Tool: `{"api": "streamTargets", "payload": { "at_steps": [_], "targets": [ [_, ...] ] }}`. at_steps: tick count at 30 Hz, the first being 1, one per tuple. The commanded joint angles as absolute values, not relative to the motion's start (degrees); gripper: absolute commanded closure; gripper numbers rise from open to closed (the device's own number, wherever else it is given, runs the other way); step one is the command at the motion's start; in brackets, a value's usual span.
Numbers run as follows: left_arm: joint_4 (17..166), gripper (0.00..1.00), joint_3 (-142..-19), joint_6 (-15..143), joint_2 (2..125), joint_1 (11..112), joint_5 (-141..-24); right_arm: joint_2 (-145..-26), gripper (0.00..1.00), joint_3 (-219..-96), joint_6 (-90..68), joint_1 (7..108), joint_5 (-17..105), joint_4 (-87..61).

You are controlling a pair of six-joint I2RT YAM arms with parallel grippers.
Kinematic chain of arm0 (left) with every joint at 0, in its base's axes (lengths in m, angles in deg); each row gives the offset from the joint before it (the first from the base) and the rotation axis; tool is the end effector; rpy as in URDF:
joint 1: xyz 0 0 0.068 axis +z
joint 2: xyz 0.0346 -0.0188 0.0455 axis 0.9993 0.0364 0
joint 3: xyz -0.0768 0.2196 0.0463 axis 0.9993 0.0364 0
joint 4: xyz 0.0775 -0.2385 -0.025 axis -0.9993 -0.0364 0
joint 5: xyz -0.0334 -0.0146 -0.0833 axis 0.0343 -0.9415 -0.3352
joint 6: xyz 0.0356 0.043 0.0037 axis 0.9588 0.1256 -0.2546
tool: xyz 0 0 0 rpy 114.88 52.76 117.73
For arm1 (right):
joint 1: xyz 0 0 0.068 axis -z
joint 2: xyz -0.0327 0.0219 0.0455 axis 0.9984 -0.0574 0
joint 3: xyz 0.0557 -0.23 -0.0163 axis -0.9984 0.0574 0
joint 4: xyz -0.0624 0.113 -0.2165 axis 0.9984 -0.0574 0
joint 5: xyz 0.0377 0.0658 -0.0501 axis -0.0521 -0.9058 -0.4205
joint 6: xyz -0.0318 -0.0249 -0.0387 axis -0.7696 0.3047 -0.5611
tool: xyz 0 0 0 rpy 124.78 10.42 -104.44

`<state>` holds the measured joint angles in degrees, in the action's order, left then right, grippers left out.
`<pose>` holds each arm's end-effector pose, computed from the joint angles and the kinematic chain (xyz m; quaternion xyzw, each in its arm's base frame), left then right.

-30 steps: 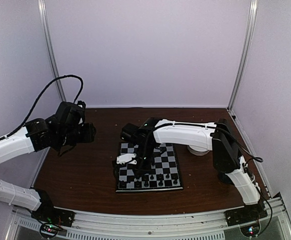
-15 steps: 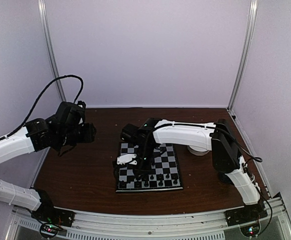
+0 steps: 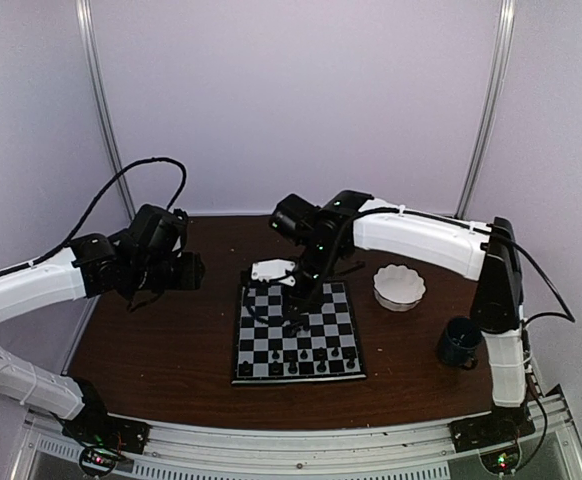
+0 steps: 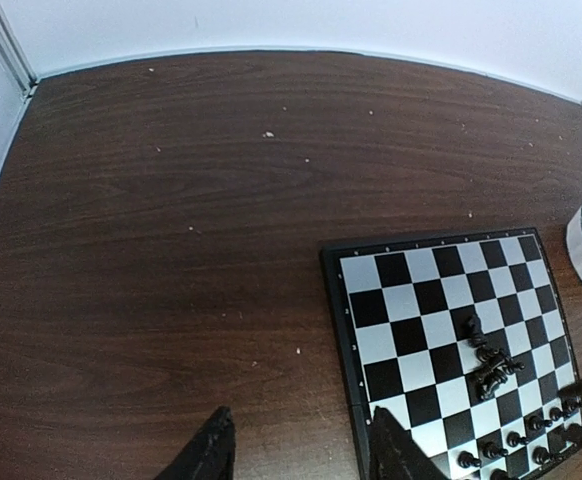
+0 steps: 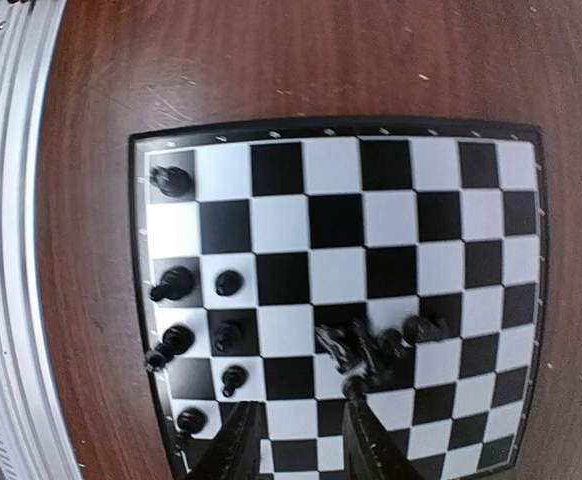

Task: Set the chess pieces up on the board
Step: Pick up the pawn from the chessboard.

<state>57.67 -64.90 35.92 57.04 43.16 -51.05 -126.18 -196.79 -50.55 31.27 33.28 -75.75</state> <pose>0.1946 -0.1716 0.2573 -0.0395 0.9044 -0.1196 0.4078 0.2272 0.3514 0.2329 -0.6958 0.6798 0.1888 0.1343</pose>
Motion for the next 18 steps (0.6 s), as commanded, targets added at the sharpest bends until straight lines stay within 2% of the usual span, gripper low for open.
{"api": "streamTargets", "payload": {
  "at_steps": [1,8,18],
  "targets": [
    [60.10,0.53,-67.88,37.72,58.82,43.54,-55.33,-124.08,0.70,-191.71,-50.96,36.83,36.34,-73.53],
    [60.75,0.53,-68.99,38.42,60.36,43.54,-57.31,-126.34,0.72,-189.35,-51.82,39.69,36.14,-73.09],
    [59.91,0.53,-69.76,39.03,61.66,43.55,-58.34,-132.83,0.68,-194.16,-50.87,39.47,32.63,-75.44]
  ]
}}
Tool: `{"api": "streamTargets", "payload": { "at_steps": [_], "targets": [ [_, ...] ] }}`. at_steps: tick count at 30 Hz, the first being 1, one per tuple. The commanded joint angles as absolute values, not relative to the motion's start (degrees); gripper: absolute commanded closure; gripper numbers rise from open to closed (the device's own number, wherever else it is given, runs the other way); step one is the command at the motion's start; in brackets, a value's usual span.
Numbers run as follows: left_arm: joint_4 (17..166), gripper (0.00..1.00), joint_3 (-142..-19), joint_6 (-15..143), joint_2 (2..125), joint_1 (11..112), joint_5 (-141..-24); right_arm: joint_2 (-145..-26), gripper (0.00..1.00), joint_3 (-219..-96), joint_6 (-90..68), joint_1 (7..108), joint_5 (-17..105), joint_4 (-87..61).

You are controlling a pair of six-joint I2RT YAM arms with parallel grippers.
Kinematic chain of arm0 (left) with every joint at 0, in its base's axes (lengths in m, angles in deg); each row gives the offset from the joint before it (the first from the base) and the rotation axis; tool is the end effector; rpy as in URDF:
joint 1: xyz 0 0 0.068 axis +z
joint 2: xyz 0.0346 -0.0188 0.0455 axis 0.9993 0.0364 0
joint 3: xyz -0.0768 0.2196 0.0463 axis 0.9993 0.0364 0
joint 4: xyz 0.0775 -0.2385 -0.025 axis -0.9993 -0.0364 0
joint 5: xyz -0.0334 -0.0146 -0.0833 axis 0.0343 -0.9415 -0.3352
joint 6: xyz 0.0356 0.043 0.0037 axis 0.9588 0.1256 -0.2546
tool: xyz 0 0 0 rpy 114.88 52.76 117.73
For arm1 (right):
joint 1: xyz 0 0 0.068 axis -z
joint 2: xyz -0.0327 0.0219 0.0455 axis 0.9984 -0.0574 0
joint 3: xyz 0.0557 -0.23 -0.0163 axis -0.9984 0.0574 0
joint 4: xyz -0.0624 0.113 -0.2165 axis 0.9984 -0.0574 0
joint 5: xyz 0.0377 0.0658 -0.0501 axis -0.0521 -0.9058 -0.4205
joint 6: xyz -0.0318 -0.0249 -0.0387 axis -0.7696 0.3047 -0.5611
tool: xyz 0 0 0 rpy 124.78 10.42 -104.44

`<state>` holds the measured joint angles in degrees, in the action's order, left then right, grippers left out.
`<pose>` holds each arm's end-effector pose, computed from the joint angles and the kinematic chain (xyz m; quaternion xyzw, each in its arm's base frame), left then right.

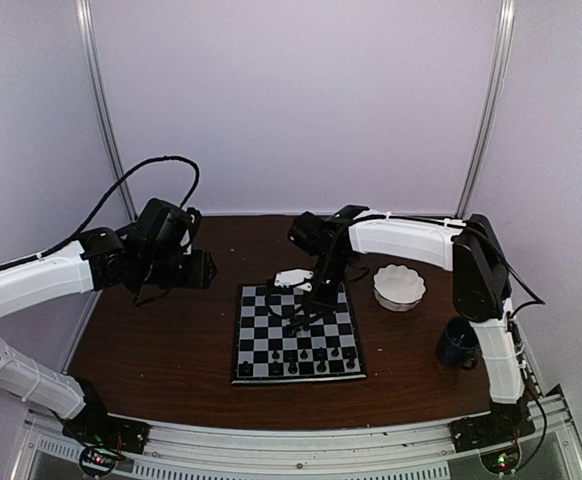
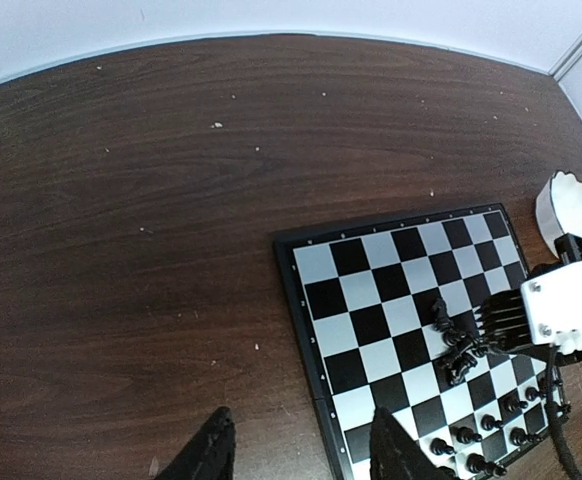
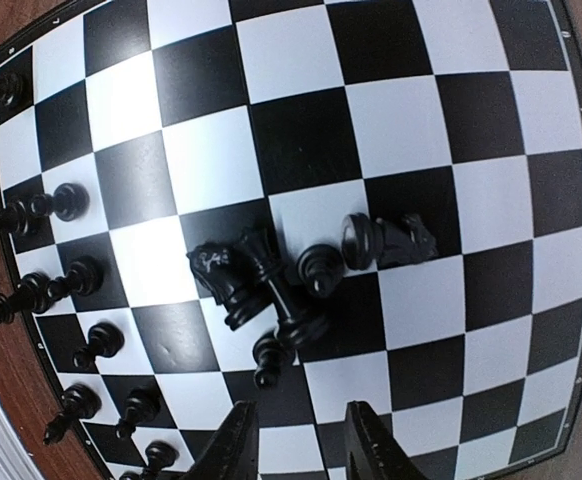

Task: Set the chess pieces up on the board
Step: Pick up the pawn from the chessboard.

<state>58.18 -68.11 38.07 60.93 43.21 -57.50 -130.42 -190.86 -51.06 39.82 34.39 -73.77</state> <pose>0.2029 -0.1852 0.2582 -0.0005 0.9131 -0.1518 0.3783 0.2778 0.3136 0.1761 -0.6441 0.7434 0.1614 0.0806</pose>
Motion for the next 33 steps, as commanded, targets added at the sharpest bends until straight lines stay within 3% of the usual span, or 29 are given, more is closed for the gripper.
{"api": "streamTargets", "payload": {
  "at_steps": [1,10,25,33],
  "targets": [
    [59.79,0.53,-69.76,38.96,61.77,43.54,-58.36,-133.25,0.68,-194.58,-50.89,39.39,32.45,-75.60],
    [59.32,0.53,-69.72,39.44,61.73,43.56,-57.44,-135.23,0.69,-195.60,-50.63,38.63,32.55,-75.89],
    [59.35,0.53,-69.24,39.14,61.66,43.57,-57.54,-135.93,0.89,-195.78,-50.70,38.63,31.85,-76.50],
    [60.34,0.53,-67.63,38.29,63.17,44.55,-57.86,-130.27,0.92,-194.57,-51.22,38.63,34.57,-76.59]
  ]
}}
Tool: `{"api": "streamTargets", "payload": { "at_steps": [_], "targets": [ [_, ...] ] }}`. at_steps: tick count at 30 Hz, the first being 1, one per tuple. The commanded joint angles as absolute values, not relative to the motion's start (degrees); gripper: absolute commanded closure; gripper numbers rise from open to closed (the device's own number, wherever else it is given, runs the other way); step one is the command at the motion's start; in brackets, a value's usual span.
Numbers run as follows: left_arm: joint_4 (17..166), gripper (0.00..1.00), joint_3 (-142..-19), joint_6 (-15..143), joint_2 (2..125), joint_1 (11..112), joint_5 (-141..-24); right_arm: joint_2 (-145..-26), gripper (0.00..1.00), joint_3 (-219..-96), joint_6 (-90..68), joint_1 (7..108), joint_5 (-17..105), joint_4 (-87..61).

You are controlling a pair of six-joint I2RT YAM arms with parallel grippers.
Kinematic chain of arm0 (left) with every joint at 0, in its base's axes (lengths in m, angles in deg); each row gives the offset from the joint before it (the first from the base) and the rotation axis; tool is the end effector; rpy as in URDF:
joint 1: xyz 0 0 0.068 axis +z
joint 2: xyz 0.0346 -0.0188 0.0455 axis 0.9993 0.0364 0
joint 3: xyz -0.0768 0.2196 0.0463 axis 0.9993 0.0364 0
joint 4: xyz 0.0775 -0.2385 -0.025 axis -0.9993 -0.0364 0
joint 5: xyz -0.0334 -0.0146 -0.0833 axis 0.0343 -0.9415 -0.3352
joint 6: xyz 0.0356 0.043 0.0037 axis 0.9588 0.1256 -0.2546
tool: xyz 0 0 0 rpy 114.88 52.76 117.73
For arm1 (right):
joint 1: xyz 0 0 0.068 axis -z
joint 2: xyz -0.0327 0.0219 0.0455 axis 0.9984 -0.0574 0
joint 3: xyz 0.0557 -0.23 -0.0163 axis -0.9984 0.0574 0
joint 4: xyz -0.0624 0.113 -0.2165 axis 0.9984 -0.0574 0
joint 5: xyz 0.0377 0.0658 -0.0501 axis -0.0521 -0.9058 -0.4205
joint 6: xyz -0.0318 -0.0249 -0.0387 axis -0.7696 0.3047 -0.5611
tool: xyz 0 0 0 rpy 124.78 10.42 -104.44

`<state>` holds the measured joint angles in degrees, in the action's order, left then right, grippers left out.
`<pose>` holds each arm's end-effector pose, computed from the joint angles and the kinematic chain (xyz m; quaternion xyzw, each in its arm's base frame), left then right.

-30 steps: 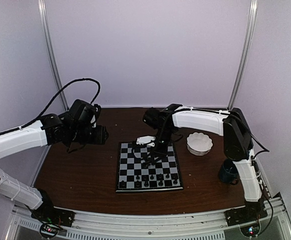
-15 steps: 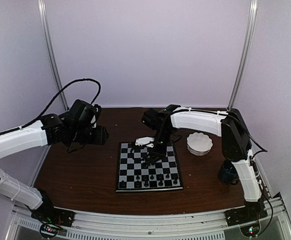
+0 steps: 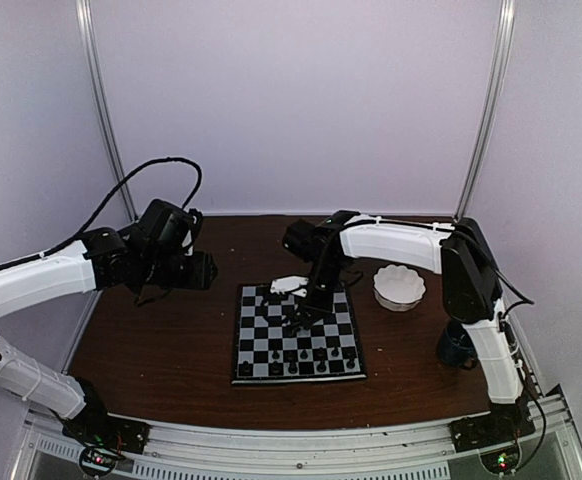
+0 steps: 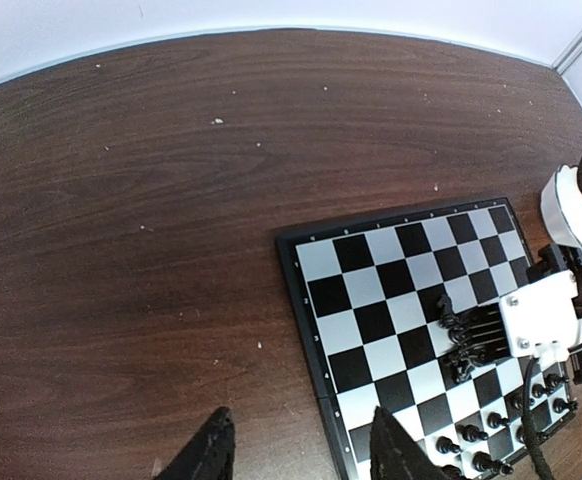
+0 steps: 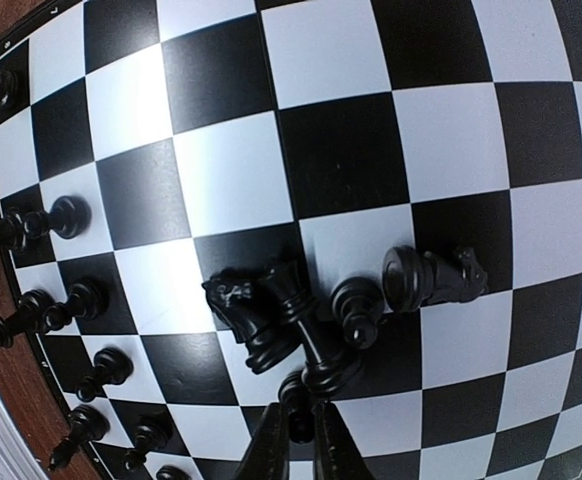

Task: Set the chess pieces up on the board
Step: Pick up the pawn from the chessboard, then place the pawn at g7.

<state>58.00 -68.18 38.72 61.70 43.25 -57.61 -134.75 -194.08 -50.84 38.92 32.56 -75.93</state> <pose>0.2042 -0.1863 0.2549 0.0060 0.9161 -0.1453 0.3737 0.2766 0.3238 0.1600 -0.6460 0.7415 0.1745 0.0489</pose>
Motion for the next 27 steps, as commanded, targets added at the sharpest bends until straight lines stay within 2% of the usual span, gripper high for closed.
{"api": "streamTargets", "payload": {
  "at_steps": [1,8,13,27],
  "targets": [
    [60.58,0.53,-67.05,37.85,63.97,45.37,-58.80,-129.49,0.92,-194.53,-51.22,38.56,34.58,-76.73],
    [63.54,0.57,-62.92,36.13,69.88,48.62,-64.56,-125.88,0.92,-195.45,-50.78,34.93,33.13,-76.88],
    [66.60,0.58,-59.40,34.64,70.91,49.38,-66.01,-128.88,0.92,-199.80,-50.94,31.11,31.47,-78.69],
    [63.49,0.56,-53.73,30.32,60.70,55.39,-64.31,-141.85,0.92,-212.45,-51.23,24.82,31.91,-83.19]
  ]
}}
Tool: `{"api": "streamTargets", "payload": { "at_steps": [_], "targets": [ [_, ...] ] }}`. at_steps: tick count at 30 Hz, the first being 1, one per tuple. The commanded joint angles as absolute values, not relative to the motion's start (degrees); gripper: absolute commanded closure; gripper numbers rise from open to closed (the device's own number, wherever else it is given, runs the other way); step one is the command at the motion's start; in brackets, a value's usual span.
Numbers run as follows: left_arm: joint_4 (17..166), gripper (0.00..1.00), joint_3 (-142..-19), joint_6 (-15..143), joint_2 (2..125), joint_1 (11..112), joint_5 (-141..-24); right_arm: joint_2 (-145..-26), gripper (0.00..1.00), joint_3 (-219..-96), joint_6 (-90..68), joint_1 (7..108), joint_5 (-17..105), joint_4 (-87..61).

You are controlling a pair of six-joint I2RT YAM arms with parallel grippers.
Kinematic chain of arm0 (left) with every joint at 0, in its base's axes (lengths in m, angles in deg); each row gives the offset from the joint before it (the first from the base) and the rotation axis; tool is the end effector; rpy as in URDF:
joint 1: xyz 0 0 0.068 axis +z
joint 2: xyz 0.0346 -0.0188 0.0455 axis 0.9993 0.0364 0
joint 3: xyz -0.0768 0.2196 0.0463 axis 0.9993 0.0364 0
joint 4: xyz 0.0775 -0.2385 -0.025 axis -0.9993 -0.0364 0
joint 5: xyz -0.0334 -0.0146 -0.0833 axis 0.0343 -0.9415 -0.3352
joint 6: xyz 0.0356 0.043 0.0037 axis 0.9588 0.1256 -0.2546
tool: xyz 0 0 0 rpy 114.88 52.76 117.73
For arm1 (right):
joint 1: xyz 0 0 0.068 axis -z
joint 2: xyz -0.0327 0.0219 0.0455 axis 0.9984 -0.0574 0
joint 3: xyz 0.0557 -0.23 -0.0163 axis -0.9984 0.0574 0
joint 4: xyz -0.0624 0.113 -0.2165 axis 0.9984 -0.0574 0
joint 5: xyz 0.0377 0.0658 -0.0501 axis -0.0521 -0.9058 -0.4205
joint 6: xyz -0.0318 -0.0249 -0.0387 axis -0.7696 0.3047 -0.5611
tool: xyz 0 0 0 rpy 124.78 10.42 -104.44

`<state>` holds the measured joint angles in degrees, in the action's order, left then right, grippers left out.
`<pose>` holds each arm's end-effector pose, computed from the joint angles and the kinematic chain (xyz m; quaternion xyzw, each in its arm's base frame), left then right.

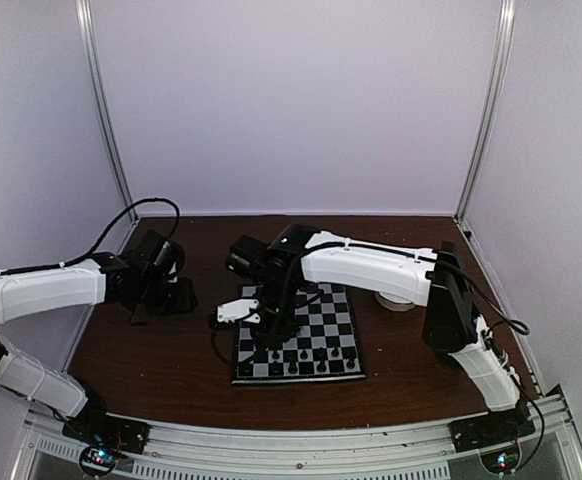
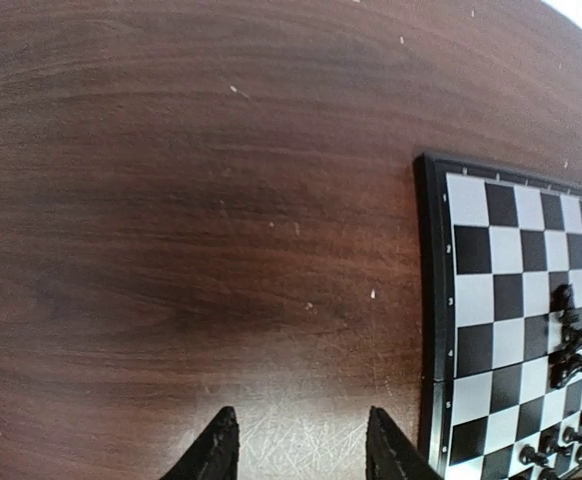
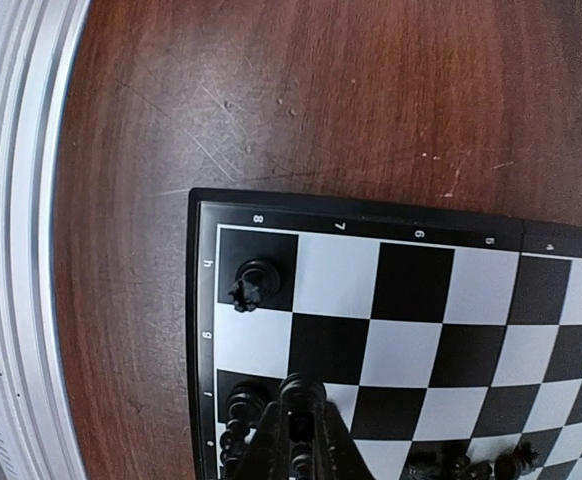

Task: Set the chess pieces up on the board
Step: Place the pawn at g7.

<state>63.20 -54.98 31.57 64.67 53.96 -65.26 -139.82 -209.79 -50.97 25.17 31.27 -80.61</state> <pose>0.2214 -0.1419 0.1759 -0.1075 0.9477 -0.1245 0.2735 0.2027 0.4024 0.1937 -0.7326 0.6459 0.2014 0.0746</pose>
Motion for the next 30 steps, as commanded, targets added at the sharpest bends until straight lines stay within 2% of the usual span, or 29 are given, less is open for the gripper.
{"api": "streamTargets", "payload": {
  "at_steps": [1,23,30],
  "targets": [
    [63.30,0.56,-53.50,30.46,60.02,55.52,-64.22,-142.26,0.92,-212.68,-51.22,24.81,31.96,-83.21],
    [63.47,0.55,-52.94,31.76,58.13,55.75,-64.13,-147.46,0.90,-215.01,-50.42,24.57,34.16,-82.33],
    [63.55,0.55,-53.20,31.86,58.63,55.75,-64.25,-147.50,0.78,-215.01,-50.08,24.57,34.62,-81.89]
  ]
}}
